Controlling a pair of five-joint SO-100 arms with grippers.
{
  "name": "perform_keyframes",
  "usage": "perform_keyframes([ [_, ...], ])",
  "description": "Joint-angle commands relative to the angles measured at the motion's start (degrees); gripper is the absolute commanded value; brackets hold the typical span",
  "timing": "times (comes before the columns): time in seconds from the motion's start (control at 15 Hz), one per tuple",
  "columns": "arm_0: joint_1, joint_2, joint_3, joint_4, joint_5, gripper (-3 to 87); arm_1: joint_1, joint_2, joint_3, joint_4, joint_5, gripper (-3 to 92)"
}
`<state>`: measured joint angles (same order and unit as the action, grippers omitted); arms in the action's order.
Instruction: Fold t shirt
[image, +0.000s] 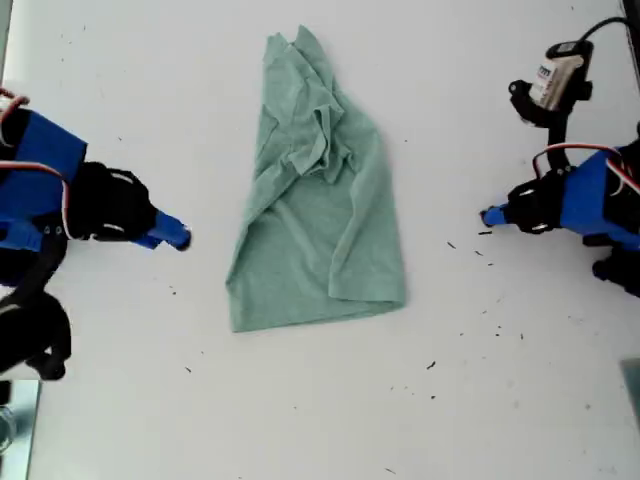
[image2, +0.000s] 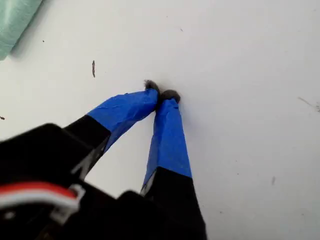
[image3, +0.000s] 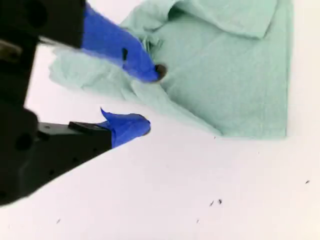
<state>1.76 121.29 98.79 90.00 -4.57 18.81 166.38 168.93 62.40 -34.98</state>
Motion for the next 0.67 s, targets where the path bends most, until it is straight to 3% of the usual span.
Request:
perform_keyframes([
  [0.0,2.55,-6.33,-11.43,0.97,0.26,29.9,0.09,0.53,0.62,-1.32,0.62,2.5],
  [0.33,0.88,-13.27,-5.8,-0.7,1.58,33.0,-0.18,2.02,1.05,-0.97,0.7,2.5],
  [0.47,0.53,-21.97,-5.27,-4.66,2.81,33.8,-0.18,2.55,1.23,-0.7,0.7,2.5],
  [0.6,-0.62,-26.1,1.41,-12.92,3.96,33.3,-0.79,4.13,1.85,-0.26,1.05,2.5],
])
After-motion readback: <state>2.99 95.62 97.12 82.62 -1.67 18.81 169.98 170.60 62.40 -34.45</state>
